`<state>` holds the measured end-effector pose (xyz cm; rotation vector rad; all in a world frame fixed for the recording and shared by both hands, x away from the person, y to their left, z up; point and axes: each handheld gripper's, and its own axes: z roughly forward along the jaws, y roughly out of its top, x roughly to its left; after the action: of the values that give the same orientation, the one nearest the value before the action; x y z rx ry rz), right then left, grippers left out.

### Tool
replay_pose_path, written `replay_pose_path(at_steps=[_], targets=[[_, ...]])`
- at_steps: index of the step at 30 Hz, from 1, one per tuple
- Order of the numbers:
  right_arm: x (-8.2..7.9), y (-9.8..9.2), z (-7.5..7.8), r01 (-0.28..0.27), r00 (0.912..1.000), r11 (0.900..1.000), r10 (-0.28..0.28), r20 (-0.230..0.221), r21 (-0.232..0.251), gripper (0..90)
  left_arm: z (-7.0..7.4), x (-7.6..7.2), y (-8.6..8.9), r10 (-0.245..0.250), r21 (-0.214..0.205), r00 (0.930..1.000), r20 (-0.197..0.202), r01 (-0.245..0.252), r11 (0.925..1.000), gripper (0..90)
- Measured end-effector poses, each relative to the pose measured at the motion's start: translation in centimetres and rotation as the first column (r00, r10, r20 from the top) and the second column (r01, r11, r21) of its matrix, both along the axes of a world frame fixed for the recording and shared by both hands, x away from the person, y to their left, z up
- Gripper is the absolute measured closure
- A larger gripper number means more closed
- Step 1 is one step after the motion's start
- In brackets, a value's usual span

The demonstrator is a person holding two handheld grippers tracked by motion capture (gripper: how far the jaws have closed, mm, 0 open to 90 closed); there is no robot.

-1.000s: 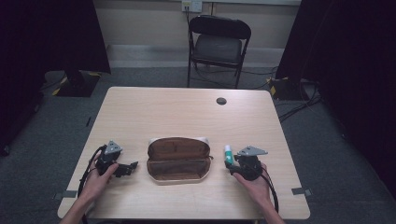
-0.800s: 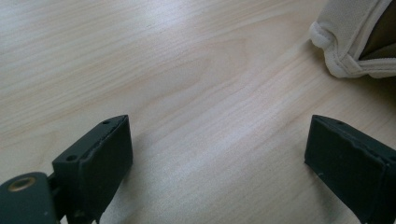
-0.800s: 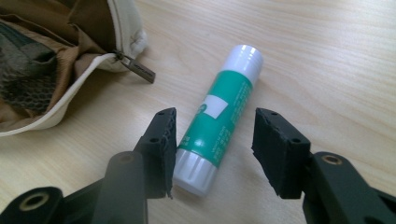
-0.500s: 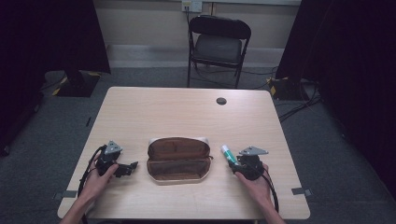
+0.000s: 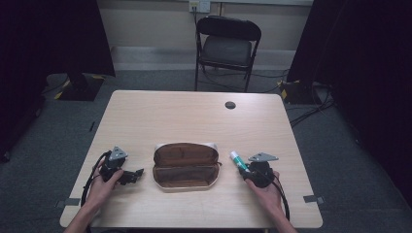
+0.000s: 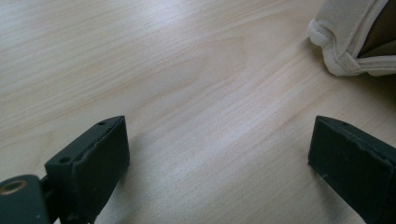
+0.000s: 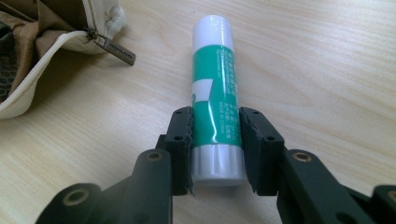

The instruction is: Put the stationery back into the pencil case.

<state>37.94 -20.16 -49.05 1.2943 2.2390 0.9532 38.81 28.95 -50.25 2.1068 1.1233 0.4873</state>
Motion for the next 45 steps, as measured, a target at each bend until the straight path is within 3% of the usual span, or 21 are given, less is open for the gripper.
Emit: replay_pose_path(at_steps=[17, 34, 45], targets=[[-0.9, -0.4, 1.1, -0.036, 0.9991, 0.9987, 0.035, 0.023, 0.035, 66.2, 0.0, 0.0, 0.0, -0.002, 0.000, 1.0000, 0.000, 0.002, 1.0000, 4.9], [-2.7, -1.2, 3.2, -0.066, 0.9959, 0.9921, 0.059, 0.068, 0.107, 66.2, -0.1, 0.1, 0.0, 0.013, 0.003, 0.9998, -0.015, -0.013, 0.9999, 0.0], [-4.2, 0.2, 4.4, -0.167, 0.9830, 0.9792, 0.156, 0.096, 0.115, 66.3, -0.1, 0.0, -0.1, 0.017, 0.000, 0.9997, -0.016, -0.017, 0.9999, 0.0]])
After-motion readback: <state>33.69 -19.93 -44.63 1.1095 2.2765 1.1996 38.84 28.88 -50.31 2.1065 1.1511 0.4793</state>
